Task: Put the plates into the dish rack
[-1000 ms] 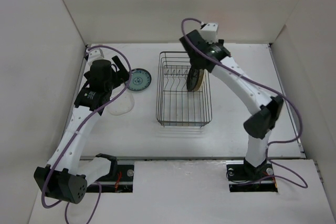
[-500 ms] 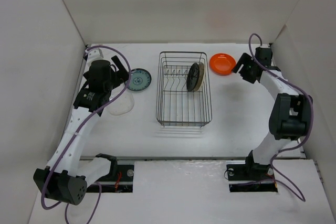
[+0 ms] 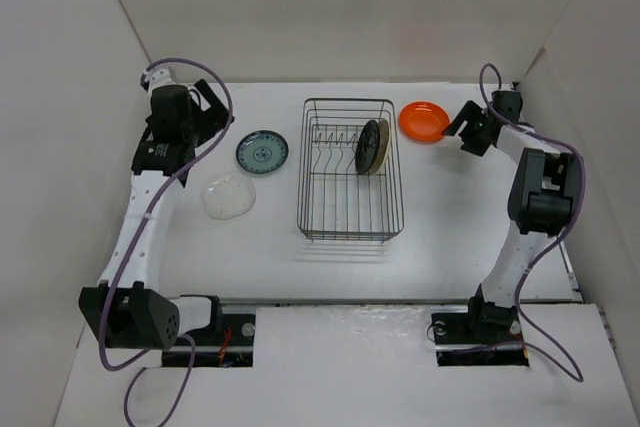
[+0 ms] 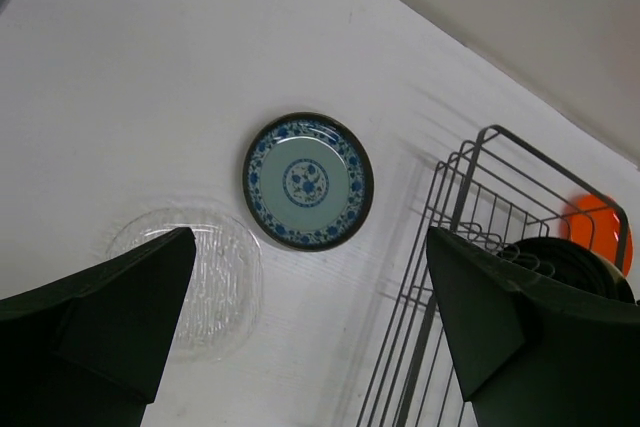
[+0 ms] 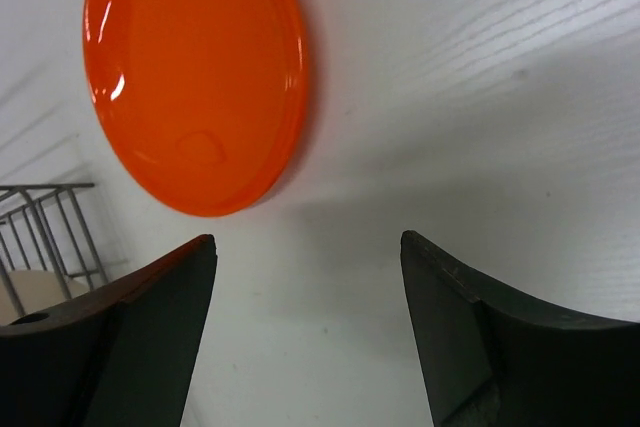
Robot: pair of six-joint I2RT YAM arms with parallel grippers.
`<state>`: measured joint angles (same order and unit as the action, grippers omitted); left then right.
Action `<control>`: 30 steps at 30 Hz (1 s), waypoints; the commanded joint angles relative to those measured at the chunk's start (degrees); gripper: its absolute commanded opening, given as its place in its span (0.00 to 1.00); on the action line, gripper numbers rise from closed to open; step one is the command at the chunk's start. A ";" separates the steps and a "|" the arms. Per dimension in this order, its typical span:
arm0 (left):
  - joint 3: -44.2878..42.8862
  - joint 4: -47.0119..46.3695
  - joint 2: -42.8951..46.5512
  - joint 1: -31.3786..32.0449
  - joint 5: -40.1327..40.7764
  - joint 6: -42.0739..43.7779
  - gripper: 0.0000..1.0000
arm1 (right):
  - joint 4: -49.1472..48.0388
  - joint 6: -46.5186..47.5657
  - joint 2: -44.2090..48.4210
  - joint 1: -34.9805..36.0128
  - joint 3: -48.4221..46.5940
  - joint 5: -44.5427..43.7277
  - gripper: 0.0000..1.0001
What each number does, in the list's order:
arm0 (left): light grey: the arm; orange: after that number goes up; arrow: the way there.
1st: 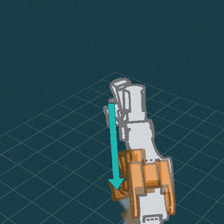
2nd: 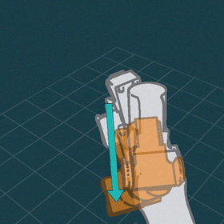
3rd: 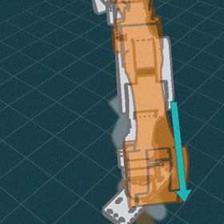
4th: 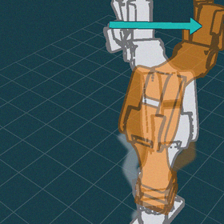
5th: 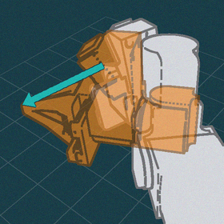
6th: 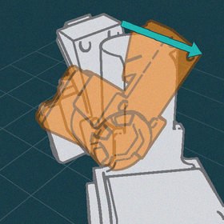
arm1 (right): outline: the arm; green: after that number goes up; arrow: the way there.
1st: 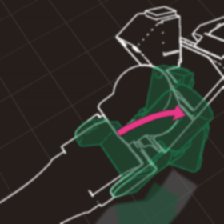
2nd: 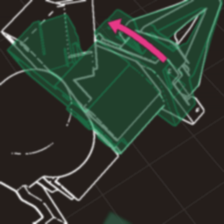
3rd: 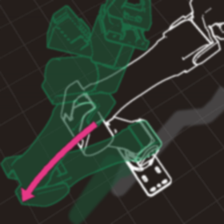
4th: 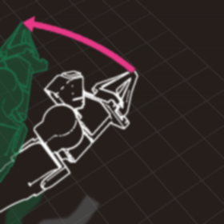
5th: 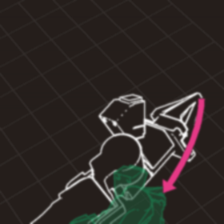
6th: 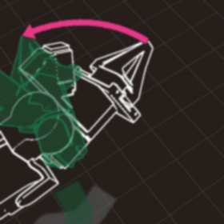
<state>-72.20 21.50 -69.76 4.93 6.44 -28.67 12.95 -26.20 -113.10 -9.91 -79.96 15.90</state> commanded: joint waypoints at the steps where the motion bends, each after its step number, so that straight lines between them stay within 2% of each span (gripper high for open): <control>1: -3.73 -2.25 -1.60 -3.78 -5.21 -0.43 1.00 | -0.22 1.32 -3.61 -0.63 -5.19 3.43 0.79; 6: -8.30 -0.05 -5.65 -6.15 -2.84 0.72 1.00 | 0.84 1.32 -8.89 -1.87 -10.11 7.83 0.77; 11: -5.06 -1.36 -6.27 -6.69 -3.62 0.72 1.00 | 4.80 1.32 -14.33 -1.87 -17.67 10.55 0.74; 16: -3.30 -1.90 -5.74 -7.74 -4.68 0.72 1.00 | 9.01 1.32 -18.91 -1.87 -22.95 11.08 0.65; 18: -3.29 -1.90 -5.74 -7.74 -4.68 0.72 1.00 | 10.43 1.32 -20.14 -1.87 -24.09 10.38 0.65; 22: -4.61 -1.90 -5.21 -8.27 -5.82 0.19 1.00 | 13.33 1.32 -22.51 -1.87 -26.20 8.62 0.59; 25: -4.61 -1.90 -4.69 -8.27 -5.82 0.19 1.00 | 14.65 1.32 -24.27 -1.87 -27.17 8.62 0.49; 30: -4.61 -1.90 -4.69 -8.27 -6.35 0.19 1.00 | 15.17 0.27 -26.03 -1.87 -27.70 8.62 0.45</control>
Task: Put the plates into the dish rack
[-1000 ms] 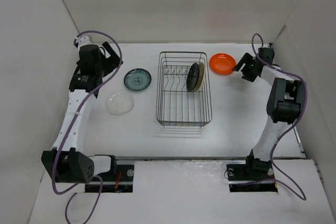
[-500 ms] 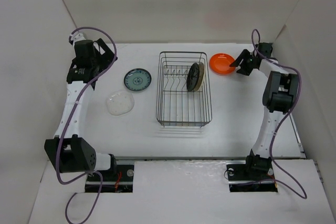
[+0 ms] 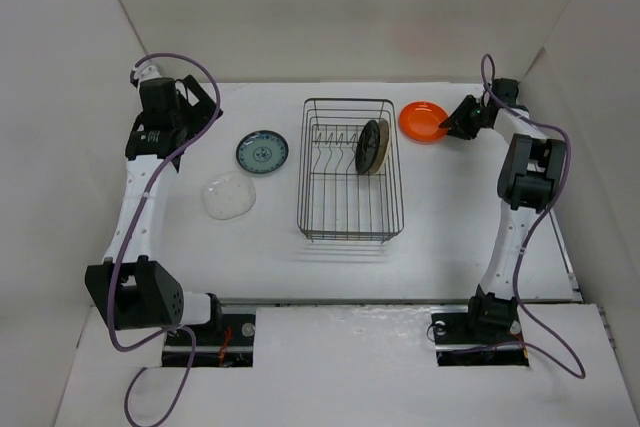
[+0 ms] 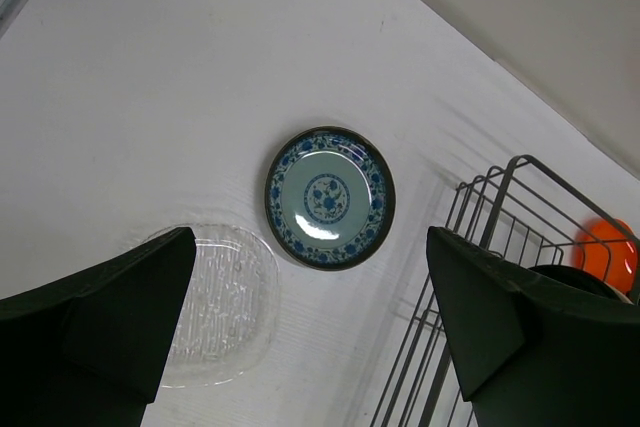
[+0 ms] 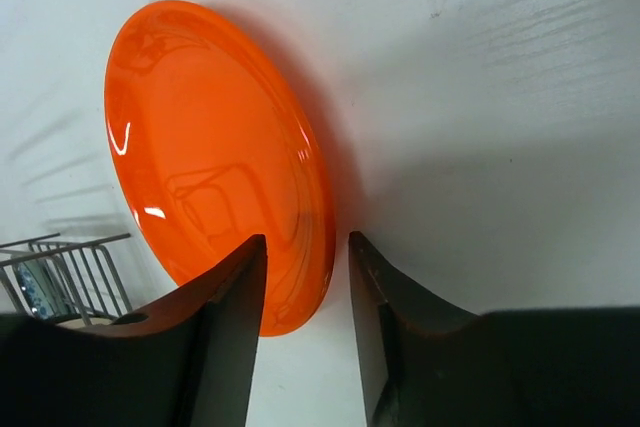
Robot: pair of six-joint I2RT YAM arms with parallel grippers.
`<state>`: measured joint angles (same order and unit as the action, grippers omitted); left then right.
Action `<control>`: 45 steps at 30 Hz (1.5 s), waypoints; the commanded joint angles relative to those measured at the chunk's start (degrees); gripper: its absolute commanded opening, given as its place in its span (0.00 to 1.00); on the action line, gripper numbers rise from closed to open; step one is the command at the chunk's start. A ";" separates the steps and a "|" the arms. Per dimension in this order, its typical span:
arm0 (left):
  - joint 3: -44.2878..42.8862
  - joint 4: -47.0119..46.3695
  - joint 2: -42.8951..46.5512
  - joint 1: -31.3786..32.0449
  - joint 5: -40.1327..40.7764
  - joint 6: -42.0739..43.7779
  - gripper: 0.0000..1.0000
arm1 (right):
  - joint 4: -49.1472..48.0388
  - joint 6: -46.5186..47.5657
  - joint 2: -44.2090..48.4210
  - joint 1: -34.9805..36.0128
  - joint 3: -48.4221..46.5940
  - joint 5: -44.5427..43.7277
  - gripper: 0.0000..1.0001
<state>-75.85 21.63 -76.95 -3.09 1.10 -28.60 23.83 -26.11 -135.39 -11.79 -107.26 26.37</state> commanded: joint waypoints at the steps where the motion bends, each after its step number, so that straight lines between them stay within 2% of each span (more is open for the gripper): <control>1: -0.96 -2.03 2.50 -0.25 -1.02 0.12 1.00 | 4.29 0.18 -3.74 0.01 -0.40 -1.33 0.43; 6: -0.44 -2.03 3.03 -0.77 -2.07 0.12 1.00 | 5.70 -0.35 -4.97 0.01 -2.42 -1.32 0.36; 10: 0.18 -2.55 3.55 -0.77 -2.07 0.12 1.00 | 7.62 -0.87 -5.50 0.01 -4.18 -3.24 0.13; 13: 0.70 -2.56 3.56 -1.30 -2.60 0.12 1.00 | 8.15 -0.87 -5.50 0.01 -4.18 -3.26 0.00; 18: 2.02 -3.08 4.09 -1.30 -3.74 0.12 1.00 | 4.13 -4.29 1.87 0.01 2.13 -5.01 0.00; 20: 2.90 -3.61 4.61 -1.30 -4.26 -0.40 1.00 | 0.17 -7.54 10.38 0.54 8.36 -7.46 0.00; 22: 3.70 -4.75 5.75 -1.30 -4.27 -0.40 1.00 | -2.03 -9.13 17.06 2.12 13.45 -12.90 0.00; 23: 4.48 -4.75 5.76 -1.30 -4.88 -0.40 1.00 | -2.04 -9.83 23.53 2.99 14.53 -15.19 0.00; 26: 5.01 -5.37 6.37 -1.30 -5.41 -0.93 1.00 | -1.17 -9.84 35.23 7.21 16.90 -25.29 0.00; 28: 5.54 -5.37 6.98 -1.30 -5.93 -0.93 1.00 | 0.59 -9.84 39.83 11.06 16.91 -34.40 0.00; 30: 6.16 -5.98 6.99 -1.30 -5.94 -0.93 1.00 | 3.84 -9.06 44.92 13.71 15.51 -39.70 0.00; 31: 6.16 -5.98 6.99 -1.30 -5.94 -0.93 1.00 | 5.24 -7.83 46.26 17.64 14.72 -46.86 0.00; 33: 6.68 -5.98 7.51 -1.30 -5.94 -0.93 1.00 | 9.80 -5.46 49.15 21.96 11.75 -54.19 0.00; 35: 6.68 -5.98 6.99 -1.30 -4.54 -0.93 1.00 | 12.63 -4.13 50.31 29.32 9.80 -66.11 0.00; 37: 6.68 -5.46 6.38 -1.30 -4.53 -0.93 1.00 | 18.51 -3.60 50.31 35.83 5.59 -75.53 0.00; 38: 6.68 -5.46 6.37 -1.30 -4.53 -0.93 1.00 | 20.79 -3.08 49.44 35.87 4.01 -79.33 0.00; 39: 6.16 -5.46 6.37 -1.30 -4.53 -1.45 1.00 | 23.34 -3.07 48.65 40.31 2.25 -82.85 0.00; 42: 6.16 -5.46 6.37 -1.30 -4.00 -1.46 1.00 | 33.36 -5.35 44.52 46.48 -3.91 -91.37 0.00; 45: 6.16 -4.93 6.37 -1.30 -3.40 -1.46 1.00 | 38.91 -8.16 41.36 50.18 -6.20 -93.87 0.00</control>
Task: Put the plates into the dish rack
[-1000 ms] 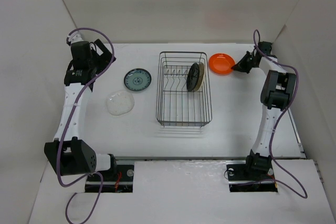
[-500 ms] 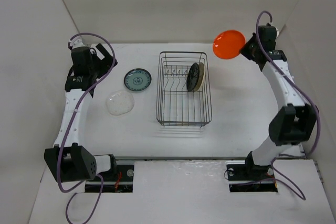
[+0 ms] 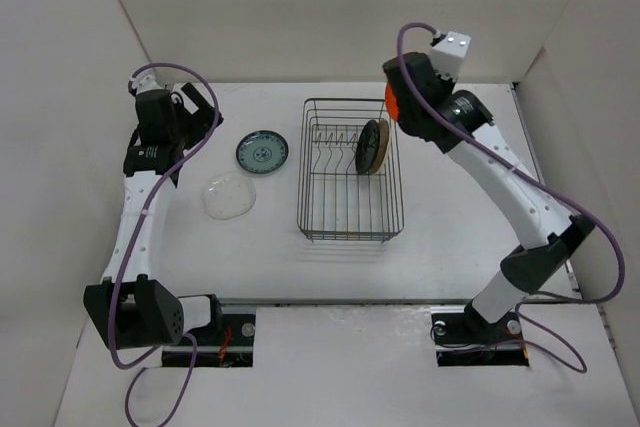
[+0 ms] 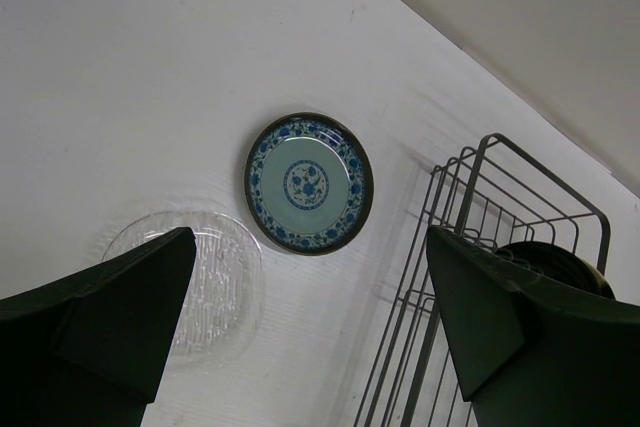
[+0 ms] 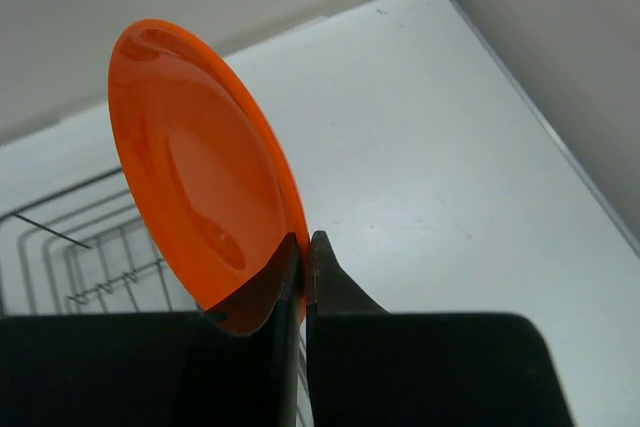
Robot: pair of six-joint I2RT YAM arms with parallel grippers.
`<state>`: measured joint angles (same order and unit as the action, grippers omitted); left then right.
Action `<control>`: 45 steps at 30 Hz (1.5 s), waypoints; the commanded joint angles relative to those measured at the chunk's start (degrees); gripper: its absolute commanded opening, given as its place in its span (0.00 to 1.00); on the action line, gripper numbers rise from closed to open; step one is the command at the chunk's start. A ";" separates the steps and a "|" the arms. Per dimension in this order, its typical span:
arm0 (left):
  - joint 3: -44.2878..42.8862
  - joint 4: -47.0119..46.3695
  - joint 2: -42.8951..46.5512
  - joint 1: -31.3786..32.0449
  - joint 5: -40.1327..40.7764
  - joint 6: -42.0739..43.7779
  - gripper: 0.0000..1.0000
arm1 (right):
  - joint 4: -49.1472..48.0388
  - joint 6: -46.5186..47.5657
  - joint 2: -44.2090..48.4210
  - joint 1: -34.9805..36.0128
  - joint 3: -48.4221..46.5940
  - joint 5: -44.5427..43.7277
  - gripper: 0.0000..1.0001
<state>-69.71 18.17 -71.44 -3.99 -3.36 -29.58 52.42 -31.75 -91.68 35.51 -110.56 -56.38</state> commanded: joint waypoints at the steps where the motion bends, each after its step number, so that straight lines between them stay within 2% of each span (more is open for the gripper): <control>1: 0.02 -1.47 0.86 -0.41 1.07 -0.48 1.00 | 11.20 -3.14 -3.06 3.51 -2.90 -11.64 0.00; 13: 0.02 -1.47 1.39 -0.41 1.07 -0.48 1.00 | 14.37 -3.77 -15.53 9.66 -13.44 -10.24 0.00; 24: 0.54 -1.47 1.92 -0.41 0.46 -0.48 1.00 | 15.52 -2.53 -25.65 9.67 -18.64 -10.24 0.00; 36: 0.54 -1.47 2.45 -0.41 -0.59 -1.00 1.00 | 16.65 -2.53 -31.01 8.53 -22.23 -12.44 0.00; 45: 0.54 -1.47 2.45 -0.41 -1.13 -1.00 1.00 | 16.66 -2.53 -32.07 7.91 -21.18 -12.97 0.00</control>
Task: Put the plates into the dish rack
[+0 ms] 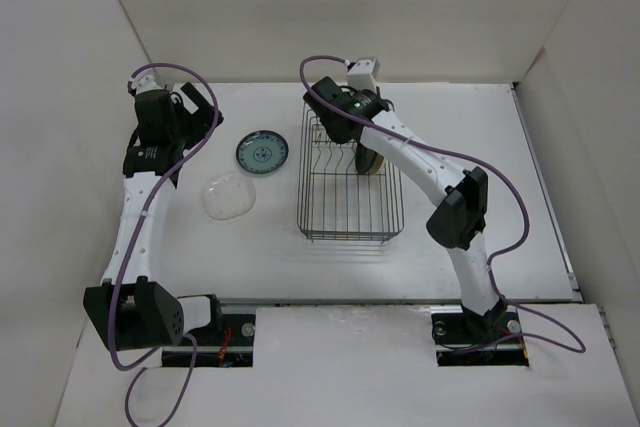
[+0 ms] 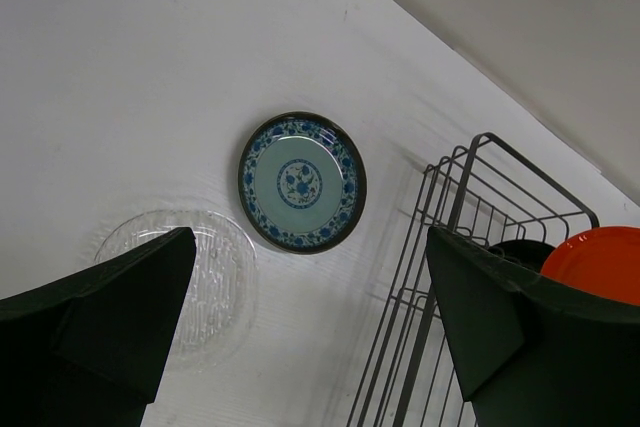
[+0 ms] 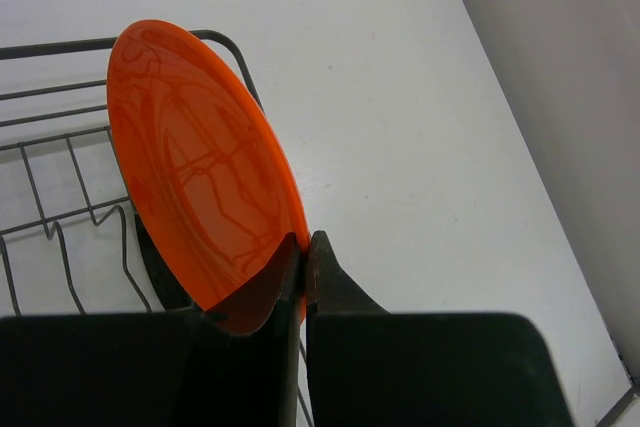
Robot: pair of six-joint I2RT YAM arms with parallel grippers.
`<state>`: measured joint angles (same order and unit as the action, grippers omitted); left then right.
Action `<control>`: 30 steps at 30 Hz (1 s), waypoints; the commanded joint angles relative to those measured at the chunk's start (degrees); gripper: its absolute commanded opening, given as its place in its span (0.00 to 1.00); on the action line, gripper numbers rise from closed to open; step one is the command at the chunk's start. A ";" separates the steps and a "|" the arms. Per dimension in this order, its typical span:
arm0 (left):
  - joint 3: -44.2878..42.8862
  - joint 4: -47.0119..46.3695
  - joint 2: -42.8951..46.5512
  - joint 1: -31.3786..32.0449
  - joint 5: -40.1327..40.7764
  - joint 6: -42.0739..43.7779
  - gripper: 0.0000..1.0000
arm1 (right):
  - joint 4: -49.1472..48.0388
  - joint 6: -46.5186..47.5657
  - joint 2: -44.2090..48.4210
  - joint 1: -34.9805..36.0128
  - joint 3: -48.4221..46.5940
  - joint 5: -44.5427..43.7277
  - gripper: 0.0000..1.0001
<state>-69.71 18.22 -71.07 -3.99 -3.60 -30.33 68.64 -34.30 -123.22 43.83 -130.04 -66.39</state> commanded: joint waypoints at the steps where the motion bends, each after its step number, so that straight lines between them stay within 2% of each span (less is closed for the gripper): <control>1: 0.54 -1.52 2.07 -0.41 -0.89 -0.26 1.00 | 0.44 0.03 -0.53 -0.42 -1.71 -2.96 0.00; 22: 0.54 -1.52 2.07 -0.41 -0.89 -0.26 1.00 | -0.08 0.03 -5.28 -0.94 -1.71 -0.15 0.00; 24: 0.54 -1.52 2.07 -0.41 -0.89 -0.26 1.00 | -0.09 0.03 -5.28 -0.94 -1.71 -0.14 0.04; 25: 0.54 -1.52 2.07 -0.41 -0.89 -0.26 1.00 | -0.09 0.03 -5.28 -0.94 -1.71 0.38 0.19; 27: 0.54 -1.52 2.07 -0.41 -0.89 -0.26 1.00 | -0.70 0.03 -5.28 -0.42 -1.71 0.38 0.29; 28: 0.54 -1.52 2.07 -0.41 -0.36 -0.26 1.00 | -0.70 0.03 -4.76 -0.42 -1.71 0.38 0.34; 30: 0.54 -1.52 2.07 -0.41 -0.36 -0.26 1.00 | -0.70 0.03 -4.75 -0.42 -1.71 1.00 0.35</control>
<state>-69.71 18.22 -71.07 -3.99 -4.05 -30.37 68.29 -34.30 -128.29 43.20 -130.04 -64.73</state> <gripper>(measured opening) 0.997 0.345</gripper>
